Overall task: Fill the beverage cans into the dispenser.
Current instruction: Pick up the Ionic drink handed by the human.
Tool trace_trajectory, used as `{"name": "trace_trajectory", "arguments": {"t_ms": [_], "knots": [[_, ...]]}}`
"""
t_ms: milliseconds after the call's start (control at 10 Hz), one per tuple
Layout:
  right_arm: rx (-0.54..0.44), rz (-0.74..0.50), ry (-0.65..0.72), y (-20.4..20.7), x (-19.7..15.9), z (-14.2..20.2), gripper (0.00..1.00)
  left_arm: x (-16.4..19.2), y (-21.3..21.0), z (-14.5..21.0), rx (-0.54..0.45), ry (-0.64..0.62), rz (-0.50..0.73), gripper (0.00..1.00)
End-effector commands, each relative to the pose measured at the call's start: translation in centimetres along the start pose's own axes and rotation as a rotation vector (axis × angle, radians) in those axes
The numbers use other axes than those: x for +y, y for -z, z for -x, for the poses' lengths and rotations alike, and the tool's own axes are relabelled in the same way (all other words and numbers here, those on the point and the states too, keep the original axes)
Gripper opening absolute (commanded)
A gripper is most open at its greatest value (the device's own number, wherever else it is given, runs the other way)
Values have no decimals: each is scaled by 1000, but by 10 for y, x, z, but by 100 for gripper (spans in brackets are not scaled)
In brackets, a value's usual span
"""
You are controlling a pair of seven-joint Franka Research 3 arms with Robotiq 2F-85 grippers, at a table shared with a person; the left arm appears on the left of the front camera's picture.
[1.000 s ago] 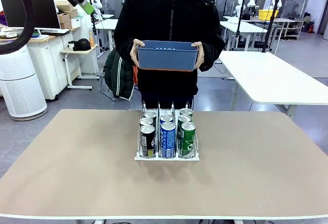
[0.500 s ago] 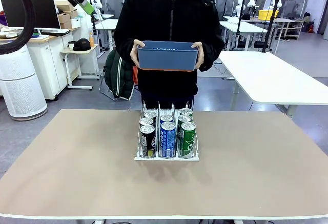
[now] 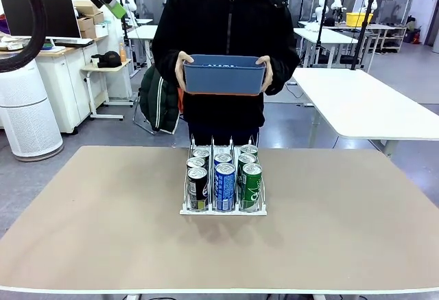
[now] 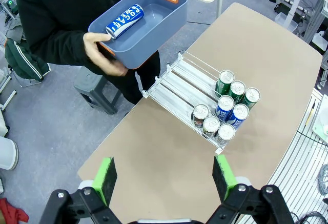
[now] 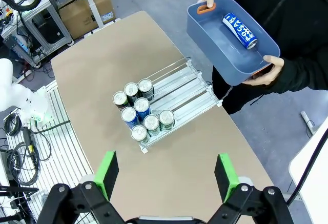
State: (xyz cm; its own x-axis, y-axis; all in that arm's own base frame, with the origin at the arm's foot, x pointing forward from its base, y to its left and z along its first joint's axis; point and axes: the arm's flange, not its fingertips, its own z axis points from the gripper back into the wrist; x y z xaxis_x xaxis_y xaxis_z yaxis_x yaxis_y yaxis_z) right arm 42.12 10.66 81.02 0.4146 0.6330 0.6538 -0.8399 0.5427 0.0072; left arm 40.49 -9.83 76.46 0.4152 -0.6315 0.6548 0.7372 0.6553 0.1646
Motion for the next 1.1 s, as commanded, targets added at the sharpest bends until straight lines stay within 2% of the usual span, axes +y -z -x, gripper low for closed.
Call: {"name": "trace_trajectory", "arguments": {"t_ms": [0,1000], "knots": [[-1,1,-1,-1,1,0,100,0,-1,1,4,-2,2,100],[-1,1,-1,-1,1,0,100,0,-1,1,4,-2,2,100]]}}
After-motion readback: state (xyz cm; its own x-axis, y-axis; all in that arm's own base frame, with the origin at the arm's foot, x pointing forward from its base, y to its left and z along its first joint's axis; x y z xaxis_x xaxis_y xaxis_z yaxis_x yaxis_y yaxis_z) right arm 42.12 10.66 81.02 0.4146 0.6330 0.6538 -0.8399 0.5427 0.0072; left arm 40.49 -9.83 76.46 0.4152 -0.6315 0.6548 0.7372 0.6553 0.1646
